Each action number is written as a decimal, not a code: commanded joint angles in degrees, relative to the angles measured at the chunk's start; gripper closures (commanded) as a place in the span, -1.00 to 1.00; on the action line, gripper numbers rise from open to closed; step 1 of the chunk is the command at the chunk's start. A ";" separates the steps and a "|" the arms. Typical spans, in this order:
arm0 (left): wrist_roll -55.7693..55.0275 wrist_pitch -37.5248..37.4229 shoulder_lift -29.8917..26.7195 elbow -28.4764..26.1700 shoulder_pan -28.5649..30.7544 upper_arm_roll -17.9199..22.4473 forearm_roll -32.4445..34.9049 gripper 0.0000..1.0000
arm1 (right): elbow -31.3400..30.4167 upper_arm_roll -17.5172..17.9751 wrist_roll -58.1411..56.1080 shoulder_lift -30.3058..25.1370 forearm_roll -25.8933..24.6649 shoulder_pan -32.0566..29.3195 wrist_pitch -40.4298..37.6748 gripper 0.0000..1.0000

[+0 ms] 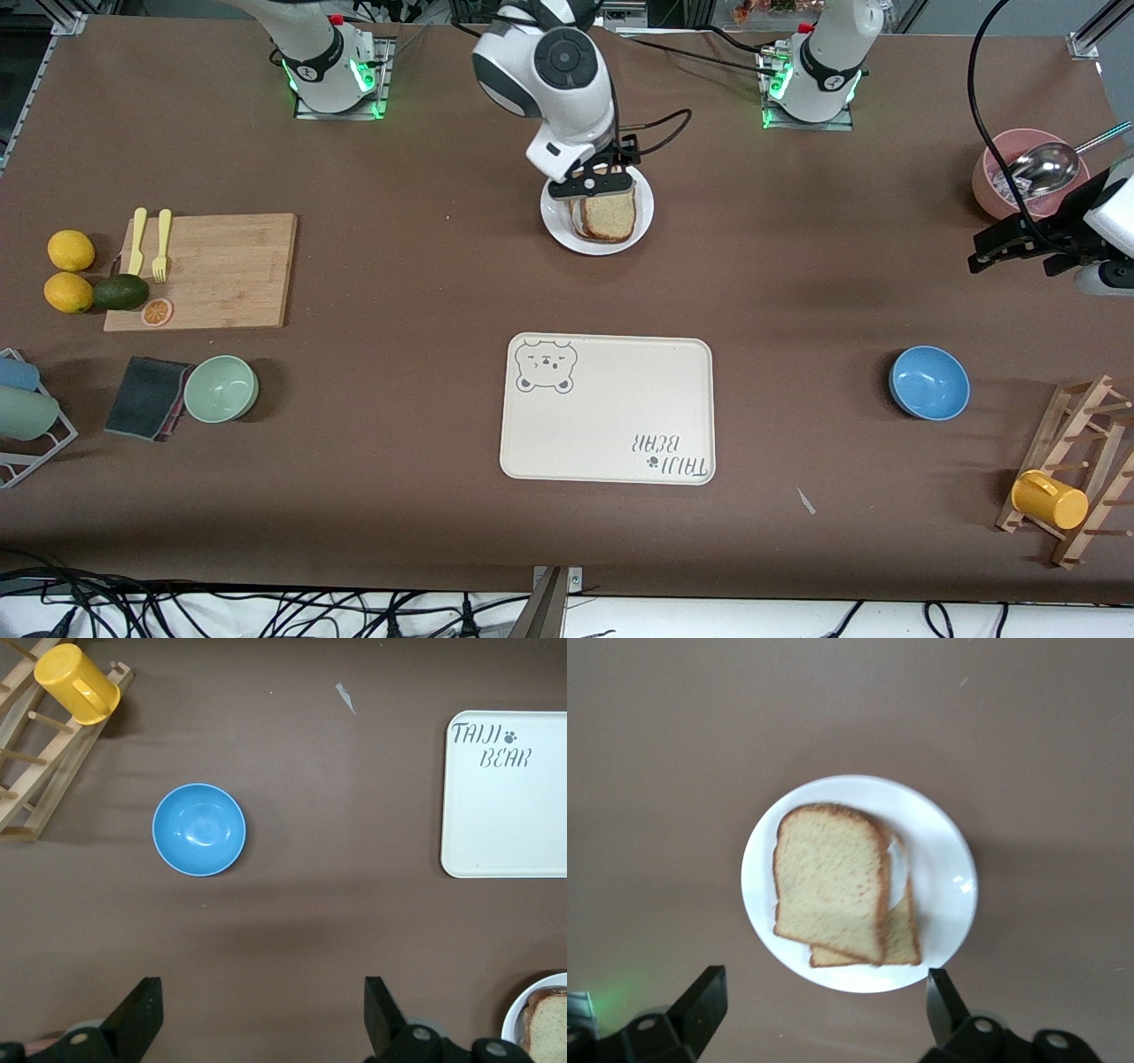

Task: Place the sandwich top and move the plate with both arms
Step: 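Withdraw the right gripper to the board while the left gripper reaches out, then move the left gripper to the white plate rim, then grasp the white plate rim with the left gripper, then drag the white plate with the left gripper onto the cream tray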

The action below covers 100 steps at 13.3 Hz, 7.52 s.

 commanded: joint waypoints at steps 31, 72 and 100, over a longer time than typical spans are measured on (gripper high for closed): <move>21.22 5.62 26.84 -12.97 -3.60 -16.64 -36.06 -1.00 | 9.93 -22.96 -40.29 -22.11 -2.55 -28.94 -31.64 -1.00; 52.55 28.93 25.52 -38.39 -0.02 -24.46 -58.85 1.00 | 9.40 -24.80 -44.42 -22.02 -1.94 -29.20 -37.88 -1.00; 29.26 23.47 54.34 13.46 -1.75 -18.84 -57.97 1.00 | 9.49 -24.89 -44.86 -21.41 -2.02 -28.76 -37.52 -1.00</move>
